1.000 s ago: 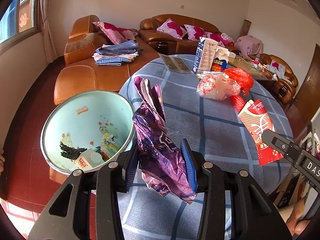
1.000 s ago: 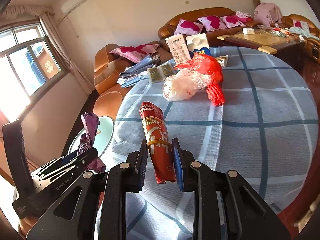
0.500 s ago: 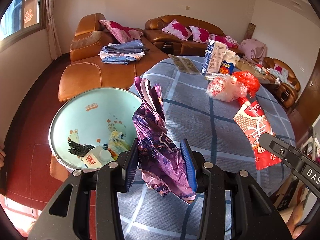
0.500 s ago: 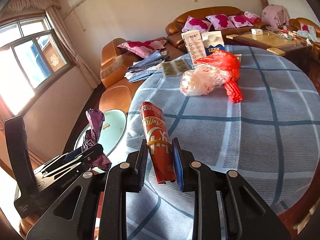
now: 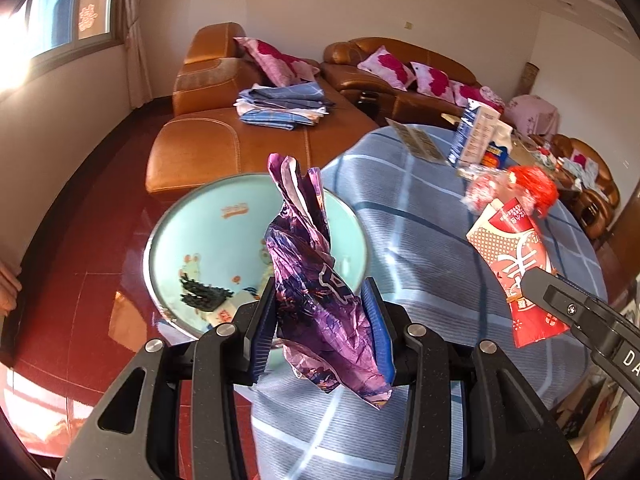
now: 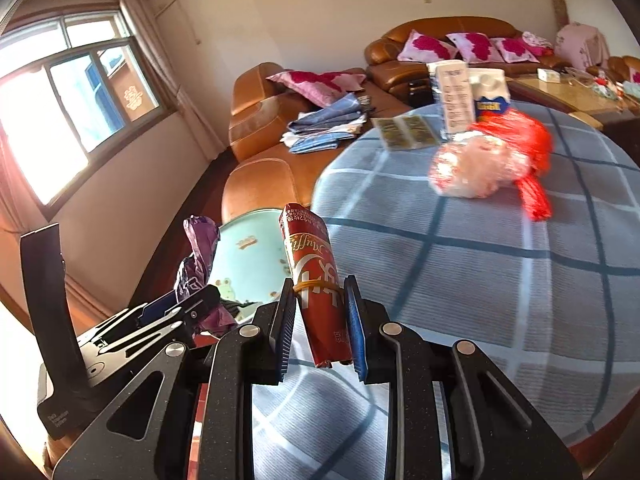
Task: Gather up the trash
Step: 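Carry purple wrapper and red snack box over the bucket with both tools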
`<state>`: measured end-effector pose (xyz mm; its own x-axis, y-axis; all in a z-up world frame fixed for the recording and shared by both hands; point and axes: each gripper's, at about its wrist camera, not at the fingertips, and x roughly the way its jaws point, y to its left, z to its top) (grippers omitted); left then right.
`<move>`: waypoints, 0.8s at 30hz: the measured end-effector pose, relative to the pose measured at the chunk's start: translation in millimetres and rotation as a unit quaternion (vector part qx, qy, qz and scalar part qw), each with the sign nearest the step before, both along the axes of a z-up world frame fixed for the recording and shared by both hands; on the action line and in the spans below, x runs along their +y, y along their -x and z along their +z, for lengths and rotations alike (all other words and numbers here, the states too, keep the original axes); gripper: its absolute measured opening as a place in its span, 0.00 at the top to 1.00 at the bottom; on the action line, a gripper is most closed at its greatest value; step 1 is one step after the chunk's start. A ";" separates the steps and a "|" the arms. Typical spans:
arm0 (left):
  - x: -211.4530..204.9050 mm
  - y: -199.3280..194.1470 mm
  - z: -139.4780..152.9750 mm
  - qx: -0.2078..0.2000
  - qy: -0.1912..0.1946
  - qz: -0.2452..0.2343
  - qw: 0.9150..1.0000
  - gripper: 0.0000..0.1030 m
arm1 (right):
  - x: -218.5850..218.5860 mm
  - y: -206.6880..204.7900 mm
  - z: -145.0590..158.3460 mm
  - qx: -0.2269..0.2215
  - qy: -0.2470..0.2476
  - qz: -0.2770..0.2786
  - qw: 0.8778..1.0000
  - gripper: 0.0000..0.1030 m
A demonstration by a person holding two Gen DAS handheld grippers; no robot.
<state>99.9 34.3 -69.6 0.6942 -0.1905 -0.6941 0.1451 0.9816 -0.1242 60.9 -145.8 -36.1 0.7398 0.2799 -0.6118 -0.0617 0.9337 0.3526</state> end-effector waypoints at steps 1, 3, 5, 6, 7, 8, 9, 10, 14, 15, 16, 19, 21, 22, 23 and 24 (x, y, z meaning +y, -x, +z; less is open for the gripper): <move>2.6 -0.5 -0.6 0.000 0.000 0.003 1.000 0.60 | 4.3 -2.3 0.2 0.000 0.001 0.003 1.000 0.76; 9.7 -2.9 -1.2 0.002 0.002 0.011 1.000 0.60 | 11.3 -6.4 -0.2 0.000 0.001 0.010 1.000 0.76; 15.2 -5.1 -1.9 0.002 0.002 0.016 1.000 0.60 | 18.1 -11.5 -1.2 0.001 0.001 0.017 1.000 0.76; 17.6 -6.7 -2.1 0.003 0.002 0.019 1.000 0.60 | 22.3 -13.9 -1.6 0.001 0.002 0.020 1.000 0.76; 19.3 -7.4 -2.5 0.004 0.002 0.021 1.000 0.60 | 26.6 -16.9 -1.8 0.002 0.003 0.024 1.000 0.76; 21.8 -8.8 -3.3 0.004 0.002 0.023 1.000 0.60 | 28.8 -18.3 -2.1 0.002 0.003 0.026 1.000 0.76; 23.5 -10.6 -4.2 0.005 0.002 0.025 1.000 0.60 | 32.4 -20.8 -2.3 0.002 0.002 0.029 1.000 0.76; 25.3 -12.1 -4.8 0.005 0.002 0.027 1.000 0.60 | 34.1 -23.2 -2.6 0.002 0.002 0.032 0.999 0.76; 31.8 -17.9 -8.5 0.008 0.002 0.033 0.999 0.60 | 45.6 -32.3 -2.7 0.004 0.003 0.041 0.999 0.76; 32.4 -18.6 -9.4 0.009 0.001 0.034 0.999 0.60 | 47.8 -35.3 -3.2 0.005 0.002 0.042 0.999 0.76; 33.2 -20.2 -10.3 0.010 0.001 0.035 0.999 0.60 | 50.2 -37.9 -3.7 0.006 0.001 0.043 0.999 0.75; 35.3 -25.3 -12.6 0.013 -0.001 0.038 0.999 0.60 | 55.5 -45.1 -5.5 0.010 -0.003 0.046 0.999 0.75; 36.0 -29.1 -14.3 0.015 -0.003 0.039 0.999 0.60 | 59.2 -50.7 -6.5 0.011 -0.005 0.046 0.999 0.75; 36.8 -31.0 -15.2 0.015 -0.004 0.040 0.999 0.60 | 61.1 -52.6 -6.4 0.011 -0.005 0.047 0.999 0.75; 37.9 -33.4 -16.1 0.017 -0.004 0.042 0.999 0.60 | 63.3 -56.1 -6.8 0.011 -0.003 0.047 0.999 0.75; 38.1 -35.2 -17.2 0.019 -0.004 0.044 0.999 0.60 | 65.0 -58.7 -6.8 0.011 -0.002 0.048 0.999 0.75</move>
<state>135.1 72.5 -86.7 0.6814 -0.1244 -0.7213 0.0546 0.9913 -0.1194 119.6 -80.8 -42.9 0.6956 0.3509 -0.6268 -0.1418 0.9225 0.3590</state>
